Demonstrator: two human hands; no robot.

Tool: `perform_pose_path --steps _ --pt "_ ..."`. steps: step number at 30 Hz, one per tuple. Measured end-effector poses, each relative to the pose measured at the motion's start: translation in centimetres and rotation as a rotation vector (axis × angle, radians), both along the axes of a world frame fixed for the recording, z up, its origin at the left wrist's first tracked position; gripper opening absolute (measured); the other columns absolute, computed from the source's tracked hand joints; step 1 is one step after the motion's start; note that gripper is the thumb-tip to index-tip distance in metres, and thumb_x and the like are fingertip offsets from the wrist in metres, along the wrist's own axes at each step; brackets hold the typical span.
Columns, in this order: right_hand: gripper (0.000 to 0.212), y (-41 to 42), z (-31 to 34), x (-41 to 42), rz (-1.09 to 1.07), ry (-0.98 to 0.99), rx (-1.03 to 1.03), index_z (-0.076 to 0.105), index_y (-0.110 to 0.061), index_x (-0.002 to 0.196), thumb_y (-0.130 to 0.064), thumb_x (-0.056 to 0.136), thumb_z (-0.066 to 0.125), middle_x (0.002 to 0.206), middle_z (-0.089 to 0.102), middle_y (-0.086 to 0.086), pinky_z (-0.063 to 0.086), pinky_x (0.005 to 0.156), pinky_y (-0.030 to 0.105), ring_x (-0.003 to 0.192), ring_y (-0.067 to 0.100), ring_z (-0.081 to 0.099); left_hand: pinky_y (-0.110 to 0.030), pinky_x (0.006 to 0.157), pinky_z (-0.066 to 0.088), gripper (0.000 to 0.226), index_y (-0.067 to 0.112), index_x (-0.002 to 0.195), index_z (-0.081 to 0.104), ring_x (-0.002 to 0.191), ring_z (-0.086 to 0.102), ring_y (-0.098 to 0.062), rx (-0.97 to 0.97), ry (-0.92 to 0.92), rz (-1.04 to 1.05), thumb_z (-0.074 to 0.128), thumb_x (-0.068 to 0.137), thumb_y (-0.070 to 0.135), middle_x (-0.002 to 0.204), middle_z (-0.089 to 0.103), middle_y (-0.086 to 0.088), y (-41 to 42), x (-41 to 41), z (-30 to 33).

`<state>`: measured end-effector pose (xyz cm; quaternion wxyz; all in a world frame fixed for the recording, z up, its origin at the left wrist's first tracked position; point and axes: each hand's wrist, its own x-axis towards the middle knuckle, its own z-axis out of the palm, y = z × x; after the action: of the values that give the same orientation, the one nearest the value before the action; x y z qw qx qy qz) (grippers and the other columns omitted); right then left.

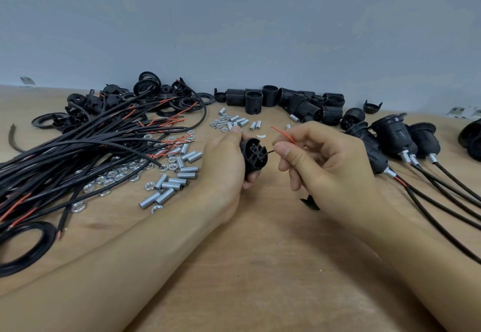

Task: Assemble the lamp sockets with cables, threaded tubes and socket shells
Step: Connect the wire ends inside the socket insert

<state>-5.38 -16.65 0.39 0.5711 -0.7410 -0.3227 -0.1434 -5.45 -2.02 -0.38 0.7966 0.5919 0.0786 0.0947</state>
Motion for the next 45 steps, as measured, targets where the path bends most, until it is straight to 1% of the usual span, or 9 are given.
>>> perform_pose_path --steps 7,10,14,19,25,29,38,41,45 --pt "0.015 0.62 0.63 -0.49 -0.037 -0.291 -0.199 0.063 -0.031 0.106 -0.020 0.098 0.058 0.081 0.061 -0.028 0.039 0.068 0.003 0.074 -0.011 0.060 -0.018 0.036 0.027 0.062 0.029 0.047 0.060 0.036 0.040 -0.015 0.057 -0.006 0.005 0.037 0.105 0.028 0.047 0.050 0.000 -0.18 -0.14 0.11" --pt "0.029 0.45 0.54 -0.38 -0.079 -0.289 -0.212 0.072 -0.023 0.098 -0.032 0.102 0.044 0.084 0.061 -0.018 0.043 0.074 0.013 0.083 0.002 0.061 -0.017 0.036 0.026 0.055 0.024 0.055 0.060 0.036 0.040 -0.016 0.043 0.011 0.018 0.038 0.105 0.029 0.049 0.053 -0.001 -0.15 -0.08 0.13" --pt "0.026 0.28 0.37 -0.14 -0.145 -0.286 -0.224 0.075 -0.015 0.100 -0.024 0.100 0.051 0.078 0.054 0.000 0.040 0.067 0.021 0.075 0.012 0.052 -0.017 0.036 0.026 0.051 0.023 0.059 0.059 0.036 0.040 -0.016 0.064 0.014 0.019 0.037 0.105 0.030 0.052 0.055 -0.004 -0.27 -0.13 0.06" --pt "0.014 0.50 0.43 -0.23 -0.084 -0.201 -0.091 0.070 -0.023 0.102 -0.015 0.094 0.061 0.075 0.057 -0.028 0.038 0.060 0.008 0.065 -0.005 0.058 -0.016 0.037 0.025 0.039 0.014 0.076 0.057 0.035 0.039 -0.016 0.064 -0.007 0.017 0.037 0.106 0.028 0.052 0.053 -0.005 -0.25 -0.13 0.03" --pt "0.011 0.08 0.44 -0.27 -0.058 -0.137 -0.107 0.060 -0.031 0.101 -0.023 0.093 0.058 0.065 0.062 -0.004 0.038 0.051 0.016 0.047 0.009 0.056 -0.018 0.038 0.025 0.044 -0.003 0.091 0.060 0.037 0.038 -0.018 0.104 -0.016 -0.016 0.034 0.106 0.028 0.055 0.051 -0.009 -0.18 0.03 -0.18" --pt "0.006 -0.04 0.47 -0.30 -0.061 -0.195 -0.133 0.065 -0.018 0.090 -0.017 0.093 0.060 0.064 0.061 -0.002 0.036 0.047 0.016 0.043 0.009 0.053 -0.018 0.036 0.026 0.042 0.007 0.082 0.061 0.037 0.039 -0.017 0.109 -0.022 -0.011 0.034 0.106 0.029 0.050 0.052 -0.004 -0.14 0.07 -0.22" --pt "0.018 -0.11 0.49 -0.23 -0.092 -0.251 -0.240 0.065 -0.022 0.079 -0.004 0.084 0.068 0.061 0.058 -0.012 0.033 0.051 0.014 0.050 0.010 0.047 -0.019 0.035 0.027 0.051 0.014 0.062 0.058 0.038 0.042 -0.015 0.221 -0.066 0.042 0.037 0.106 0.028 0.049 0.051 -0.001 -0.34 0.11 -0.43" --pt "0.017 -0.09 0.55 -0.25 -0.104 -0.290 -0.271 0.065 -0.022 0.080 -0.006 0.084 0.067 0.059 0.058 -0.005 0.034 0.049 0.019 0.049 0.018 0.045 -0.021 0.037 0.027 0.051 0.014 0.060 0.058 0.042 0.042 -0.018 0.272 -0.082 0.069 0.036 0.106 0.026 0.050 0.051 -0.001 -0.40 0.17 -0.61" --pt "0.006 -0.01 0.42 -0.33 -0.101 -0.290 -0.306 0.067 -0.015 0.084 -0.015 0.089 0.065 0.063 0.060 -0.005 0.033 0.053 0.013 0.051 0.008 0.044 -0.029 0.045 0.027 0.050 0.018 0.060 0.056 0.049 0.043 -0.019 0.280 -0.069 0.105 0.034 0.105 0.026 0.052 0.051 0.001 -0.42 0.29 -0.82"
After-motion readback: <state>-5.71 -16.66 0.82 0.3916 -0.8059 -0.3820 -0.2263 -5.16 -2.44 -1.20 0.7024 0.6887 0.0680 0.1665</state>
